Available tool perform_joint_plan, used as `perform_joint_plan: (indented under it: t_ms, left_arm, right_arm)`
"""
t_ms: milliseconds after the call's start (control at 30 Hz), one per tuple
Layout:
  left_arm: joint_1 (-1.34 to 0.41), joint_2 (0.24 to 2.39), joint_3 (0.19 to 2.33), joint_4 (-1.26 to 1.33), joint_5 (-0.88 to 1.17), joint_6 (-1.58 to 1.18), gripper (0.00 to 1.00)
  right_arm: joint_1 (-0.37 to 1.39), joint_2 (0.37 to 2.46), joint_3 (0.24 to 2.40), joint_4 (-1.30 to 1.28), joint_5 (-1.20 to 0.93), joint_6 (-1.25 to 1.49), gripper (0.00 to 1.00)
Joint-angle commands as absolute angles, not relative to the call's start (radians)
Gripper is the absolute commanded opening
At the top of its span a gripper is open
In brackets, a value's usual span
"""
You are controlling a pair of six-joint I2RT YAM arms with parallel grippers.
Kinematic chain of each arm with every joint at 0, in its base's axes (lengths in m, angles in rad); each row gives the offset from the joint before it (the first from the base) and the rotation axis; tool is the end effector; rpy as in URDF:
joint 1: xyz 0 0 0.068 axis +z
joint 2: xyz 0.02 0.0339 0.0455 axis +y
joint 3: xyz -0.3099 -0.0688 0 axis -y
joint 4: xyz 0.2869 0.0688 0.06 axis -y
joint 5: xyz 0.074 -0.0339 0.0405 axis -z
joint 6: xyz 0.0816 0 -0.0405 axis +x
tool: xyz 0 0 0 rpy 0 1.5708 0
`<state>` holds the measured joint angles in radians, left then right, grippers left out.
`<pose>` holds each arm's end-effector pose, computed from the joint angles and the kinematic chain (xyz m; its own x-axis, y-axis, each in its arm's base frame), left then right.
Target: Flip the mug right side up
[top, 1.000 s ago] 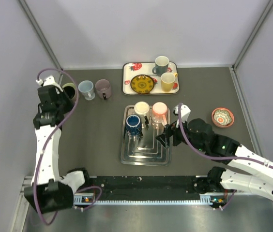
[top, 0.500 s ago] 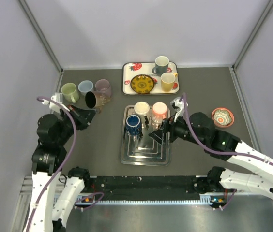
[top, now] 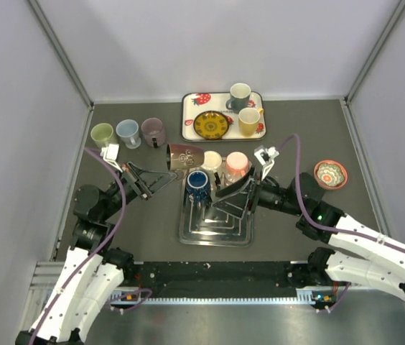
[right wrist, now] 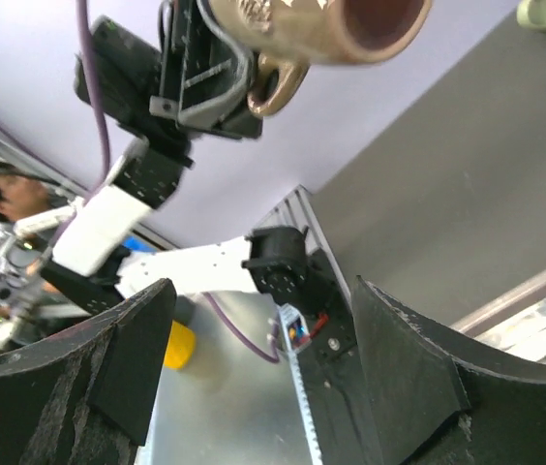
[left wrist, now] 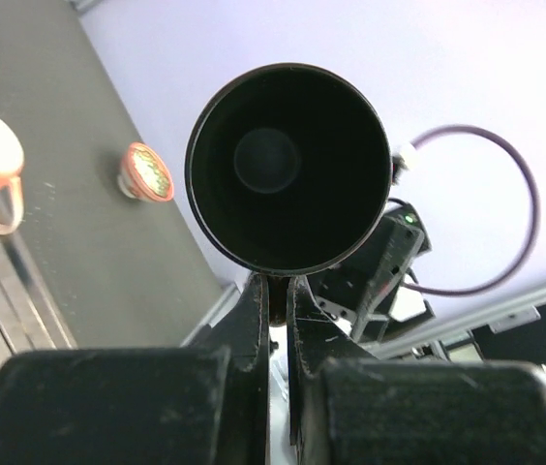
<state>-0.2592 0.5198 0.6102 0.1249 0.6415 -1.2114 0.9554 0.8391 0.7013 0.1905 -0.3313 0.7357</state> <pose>0.1494 -0.0901 0.3829 -0.6486 -0.6040 -0.4633 0.4643 0.1684 -0.8695 0.1263 0.2246 0.3721 -0.6215 0.2202 -0.7518 -0.7319 0.1792 0.6575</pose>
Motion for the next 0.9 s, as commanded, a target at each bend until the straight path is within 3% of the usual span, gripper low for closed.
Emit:
perform_joint_plan:
  t_ms: [0, 333, 600, 867]
  left_arm:
    - [-0.324, 0.525, 0.583, 0.419, 0.654, -1.324, 0.00]
    - [-0.555, 0.660, 0.614, 0.433, 0.542, -1.232, 0.00]
    - [-0.600, 0.693, 0.592, 0.491, 0.499, -1.227, 0.00]
    - [-0.624, 0.690, 0.583, 0.485, 0.482, -1.218, 0.00]
  right_arm:
    - [0.896, 0.847, 0.615, 0.618, -0.431, 0.937, 0.73]
    - [0.887, 0.988, 0.680, 0.695, -0.439, 0.968, 0.67]
    - [0.877, 1.009, 0.690, 0.715, -0.367, 0.983, 0.60]
    - [0.862, 1.029, 0.604, 0.899, -0.278, 1.094, 0.50]
